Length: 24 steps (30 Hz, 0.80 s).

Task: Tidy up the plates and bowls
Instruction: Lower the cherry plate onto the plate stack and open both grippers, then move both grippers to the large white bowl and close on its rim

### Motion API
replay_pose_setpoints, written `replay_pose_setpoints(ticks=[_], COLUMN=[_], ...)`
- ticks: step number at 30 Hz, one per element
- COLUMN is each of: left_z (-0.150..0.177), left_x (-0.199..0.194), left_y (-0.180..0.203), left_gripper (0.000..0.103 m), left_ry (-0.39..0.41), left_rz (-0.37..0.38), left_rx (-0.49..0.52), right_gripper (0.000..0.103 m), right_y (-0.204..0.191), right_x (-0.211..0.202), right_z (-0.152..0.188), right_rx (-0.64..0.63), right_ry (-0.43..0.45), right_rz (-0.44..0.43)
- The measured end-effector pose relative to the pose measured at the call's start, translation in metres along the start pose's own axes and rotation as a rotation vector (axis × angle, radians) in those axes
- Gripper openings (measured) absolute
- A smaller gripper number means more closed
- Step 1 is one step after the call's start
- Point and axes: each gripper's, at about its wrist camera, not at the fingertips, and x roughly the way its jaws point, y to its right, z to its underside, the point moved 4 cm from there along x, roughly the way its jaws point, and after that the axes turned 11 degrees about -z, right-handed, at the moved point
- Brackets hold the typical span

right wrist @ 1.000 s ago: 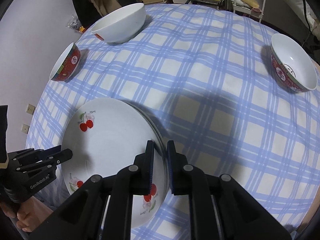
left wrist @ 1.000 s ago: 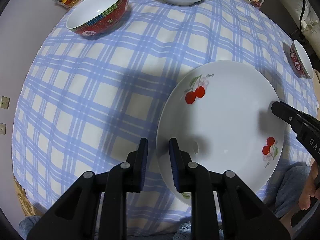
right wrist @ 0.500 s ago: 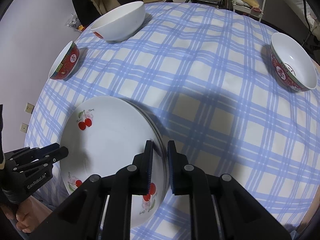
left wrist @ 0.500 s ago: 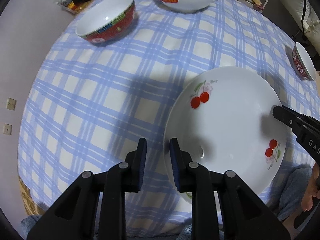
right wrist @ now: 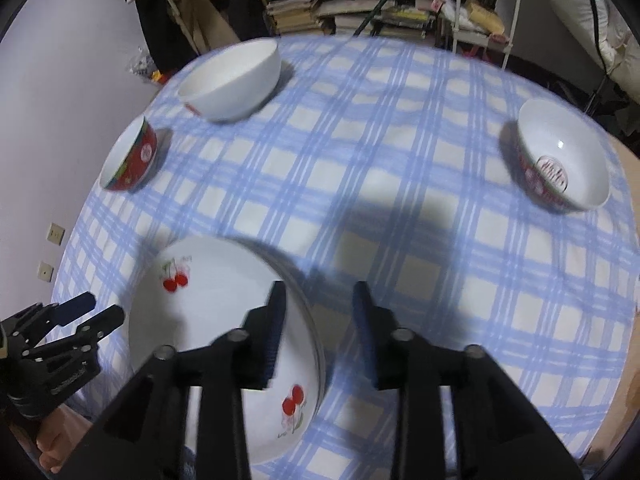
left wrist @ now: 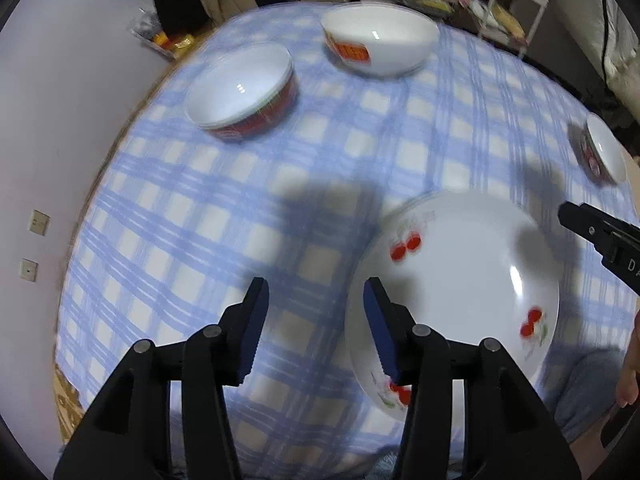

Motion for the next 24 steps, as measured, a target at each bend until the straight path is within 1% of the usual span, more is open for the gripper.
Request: replay_pose_setpoints(ticks=[1, 2, 3, 4, 5, 7, 9, 10, 12, 13, 14, 15, 17, 20, 22, 24], left_z=[-0.006, -0.014, -0.021, -0.028, -0.036, -0.048, -0.062, -0.069, -0.084, -0.09, -0.1, -0.106, -0.123, -0.149, -0.165, -0.183], left_x=[-0.003, -0.006, -0.007, -0.007, -0.008, -0.011, -0.011, -0.01, -0.006, -0.004, -0.003, -0.002, 0.0, 0.004, 0.008, 0.016], left_y=[-0.003, -0.006, -0.009, -0.012, -0.016, -0.021, -0.027, -0.029, -0.034, -0.037, -0.04, -0.041, -0.043, -0.044, -0.043, -0.04], left_gripper=[0.053, 0.056, 0.061, 0.064, 0.071, 0.072, 0.074, 0.074, 0.075, 0.075, 0.075, 0.076, 0.078, 0.078, 0.078, 0.078], left_ry=[0.013, 0.025, 0.032, 0.039, 0.052, 0.082, 0.112, 0.116, 0.104, 0.102, 0.108, 0.116, 0.137, 0.154, 0.156, 0.146], left_rz=[-0.013, -0.021, -0.02, -0.019, -0.012, -0.004, -0.03, -0.033, -0.008, 0.006, 0.018, 0.024, 0.033, 0.038, 0.041, 0.061], left_rx=[-0.014, -0.033, -0.042, -0.047, -0.051, -0.055, -0.06, -0.066, -0.09, -0.104, -0.123, -0.129, -0.13, -0.134, -0.137, -0.111], right_gripper=[0.041, 0.046, 0.052, 0.054, 0.055, 0.057, 0.068, 0.07, 0.081, 0.084, 0.091, 0.094, 0.095, 0.095, 0.095, 0.095], right_y=[0.0, 0.0, -0.001, 0.0, -0.001, -0.001, -0.001, -0.002, -0.004, -0.006, -0.008, -0.009, -0.013, -0.019, -0.023, -0.027], right_x=[-0.001, -0.003, -0.003, -0.004, -0.005, -0.007, -0.008, -0.008, -0.007, -0.005, -0.003, -0.002, 0.002, 0.009, 0.015, 0.022], right_z=[-0.005, -0.012, -0.017, -0.022, -0.03, -0.041, -0.053, -0.06, -0.071, -0.076, -0.084, -0.09, -0.103, -0.123, -0.134, -0.146], right_rx=[-0.005, -0.013, -0.017, -0.022, -0.036, -0.048, -0.044, -0.042, -0.053, -0.058, -0.064, -0.064, -0.061, -0.071, -0.078, -0.08], right_ry=[0.009, 0.019, 0.025, 0.036, 0.051, 0.063, 0.075, 0.081, 0.088, 0.088, 0.09, 0.094, 0.101, 0.102, 0.104, 0.111], right_rz=[0.004, 0.008, 0.014, 0.027, 0.044, 0.051, 0.03, 0.014, -0.001, -0.001, -0.001, -0.008, -0.027, -0.027, -0.027, -0.028])
